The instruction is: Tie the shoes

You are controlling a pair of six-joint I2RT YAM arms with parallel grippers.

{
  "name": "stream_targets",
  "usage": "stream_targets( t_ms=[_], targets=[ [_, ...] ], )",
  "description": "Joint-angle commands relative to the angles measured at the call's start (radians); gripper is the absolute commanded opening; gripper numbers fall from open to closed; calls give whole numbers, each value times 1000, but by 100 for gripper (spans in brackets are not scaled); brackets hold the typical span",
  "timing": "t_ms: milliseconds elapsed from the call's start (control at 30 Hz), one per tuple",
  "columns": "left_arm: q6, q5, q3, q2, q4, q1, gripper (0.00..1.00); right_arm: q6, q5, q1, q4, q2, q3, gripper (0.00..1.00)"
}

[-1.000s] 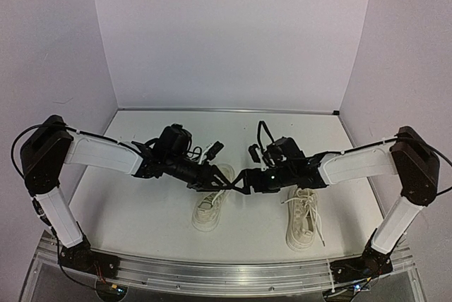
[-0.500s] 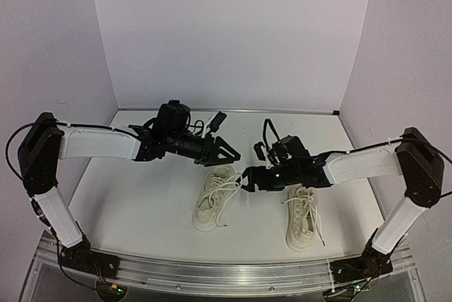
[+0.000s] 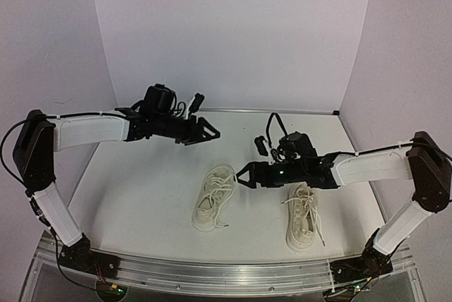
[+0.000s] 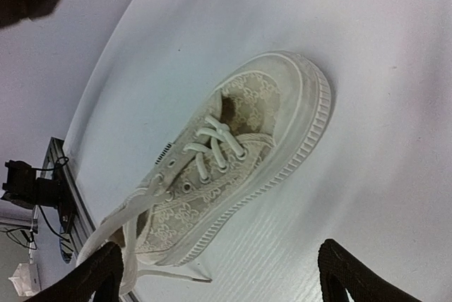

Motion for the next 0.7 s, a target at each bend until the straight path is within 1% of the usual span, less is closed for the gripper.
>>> stream_targets(
  t_ms=[0,100,200,267,367,533,667],
  targets=[
    [107,-81,-171,-136,-136,-19,52,14,-66,-8,93,-13,67,91],
    [147,-140,-262,-193,-172,-51,52,32,-71,-48,93,-28,64,91],
    [195,-151,-298,-204,-202,-98,49,48,-70,-90,93,-72,25,90],
    [244,-172,-297,-191,-222,-153,47,54,-71,-100,91,-92,3,90],
    [287,-203,-262,-143,-256,-206,43,63,-71,-105,90,-107,-28,90],
    [301,-208,-222,-104,-273,-219,35,75,-96,-108,83,-102,-66,88],
    [307,-199,-242,-144,-272,-227,35,68,-116,-108,84,-102,-104,87]
  ],
)
